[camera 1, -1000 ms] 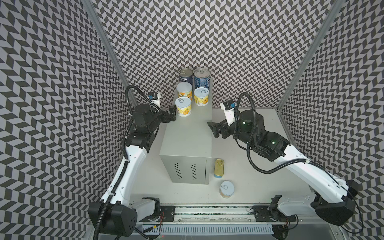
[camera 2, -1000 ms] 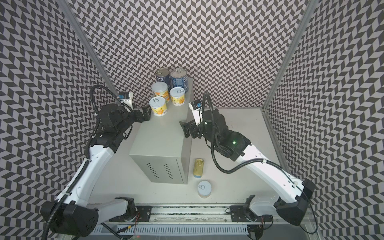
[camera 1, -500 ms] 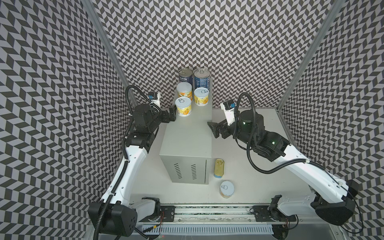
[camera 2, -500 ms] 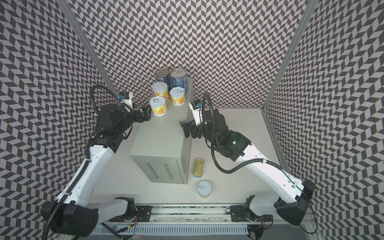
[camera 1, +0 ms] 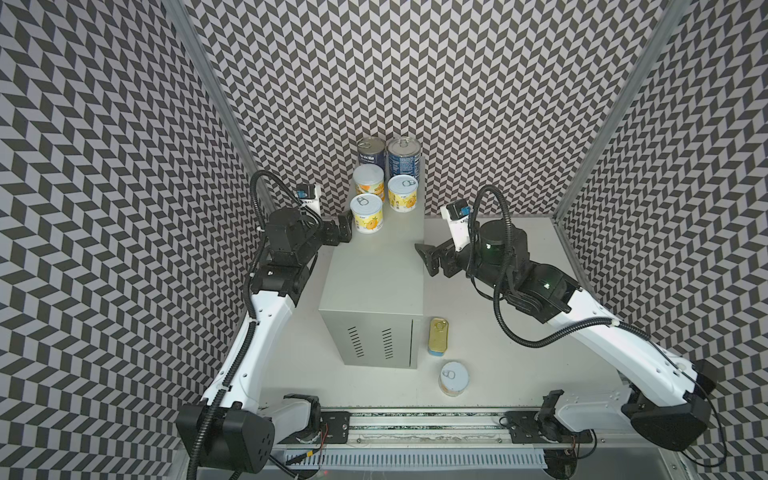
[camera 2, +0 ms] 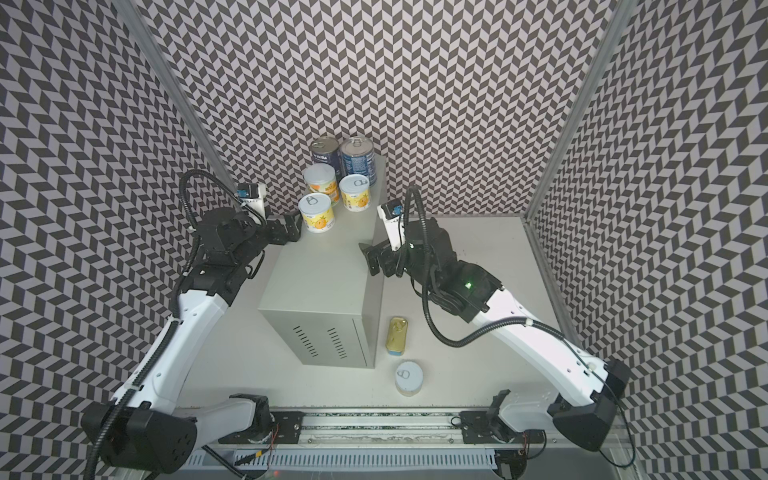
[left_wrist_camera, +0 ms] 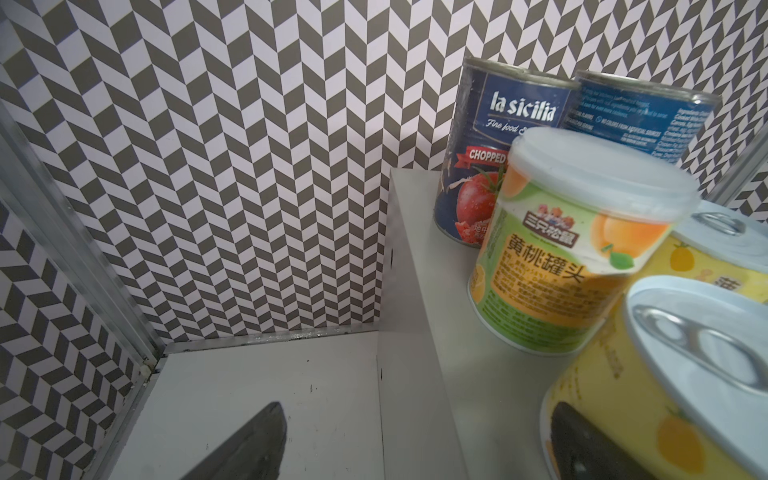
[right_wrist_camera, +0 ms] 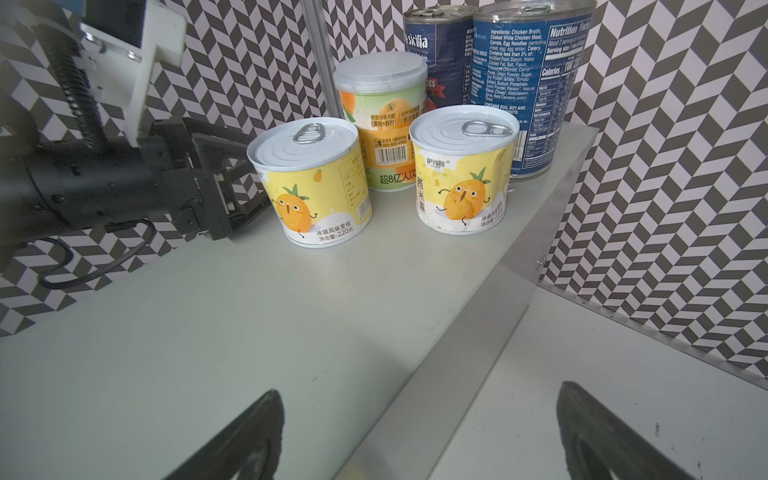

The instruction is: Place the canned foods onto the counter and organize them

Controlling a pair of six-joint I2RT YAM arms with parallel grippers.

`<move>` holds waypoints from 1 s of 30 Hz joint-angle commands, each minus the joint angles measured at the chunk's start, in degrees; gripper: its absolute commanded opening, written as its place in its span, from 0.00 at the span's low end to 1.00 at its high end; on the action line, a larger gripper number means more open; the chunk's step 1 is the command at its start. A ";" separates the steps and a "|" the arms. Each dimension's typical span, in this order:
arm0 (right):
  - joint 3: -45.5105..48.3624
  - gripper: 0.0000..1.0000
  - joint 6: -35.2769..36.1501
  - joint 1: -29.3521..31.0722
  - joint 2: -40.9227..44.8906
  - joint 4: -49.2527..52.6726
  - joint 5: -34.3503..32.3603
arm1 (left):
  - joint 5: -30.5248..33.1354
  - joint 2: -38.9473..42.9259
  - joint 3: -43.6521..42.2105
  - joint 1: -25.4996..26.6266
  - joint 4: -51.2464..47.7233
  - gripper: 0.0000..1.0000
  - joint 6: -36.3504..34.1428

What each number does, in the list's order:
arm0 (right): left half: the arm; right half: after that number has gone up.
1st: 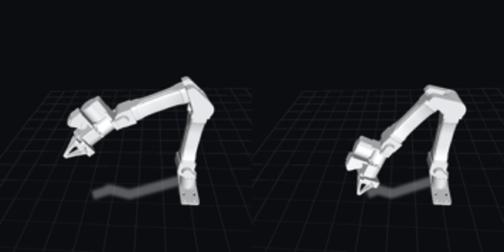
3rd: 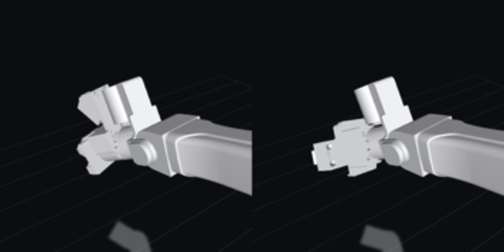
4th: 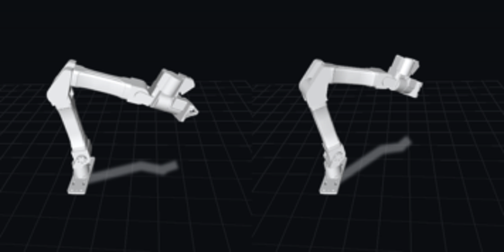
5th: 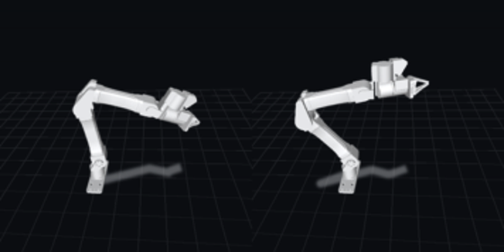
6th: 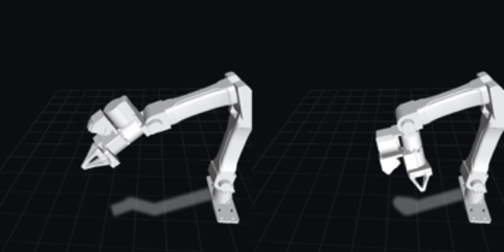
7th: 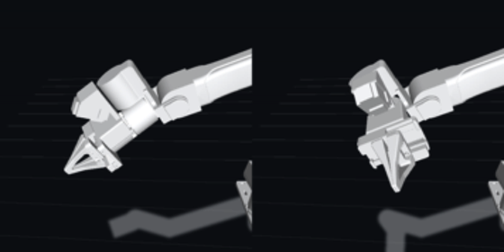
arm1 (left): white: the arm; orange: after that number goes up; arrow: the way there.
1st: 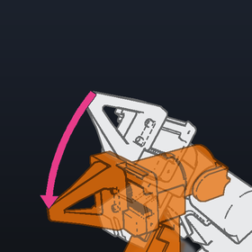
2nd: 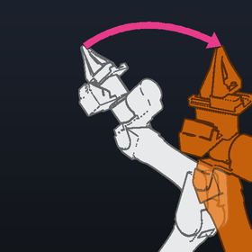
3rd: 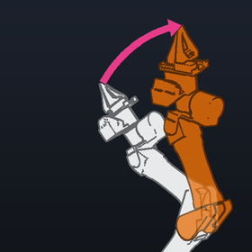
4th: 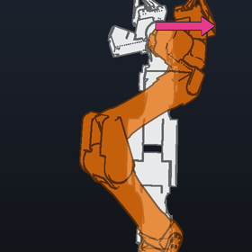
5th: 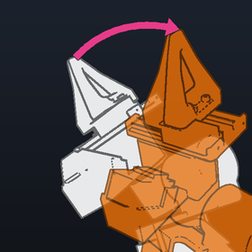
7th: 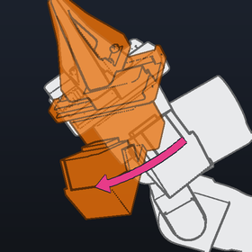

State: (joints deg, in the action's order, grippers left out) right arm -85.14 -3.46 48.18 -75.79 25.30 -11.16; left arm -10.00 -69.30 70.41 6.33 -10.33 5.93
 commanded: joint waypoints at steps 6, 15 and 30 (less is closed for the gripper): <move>-1.05 0.99 0.14 -0.11 1.24 -1.88 -0.55 | -0.93 0.55 0.63 -0.44 1.10 1.00 0.57; -0.10 0.99 -0.01 -0.10 2.31 -1.48 -0.67 | 1.91 0.74 3.64 -0.91 -1.55 1.00 0.67; 2.61 0.99 -0.37 -0.11 6.10 -0.87 -1.22 | 1.33 2.01 5.56 -0.60 -3.11 1.00 0.57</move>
State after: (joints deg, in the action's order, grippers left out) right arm -83.26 -3.53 48.18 -70.89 25.56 -11.73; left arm -8.82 -68.90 73.28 5.80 -12.12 6.09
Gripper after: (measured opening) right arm 0.994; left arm 0.998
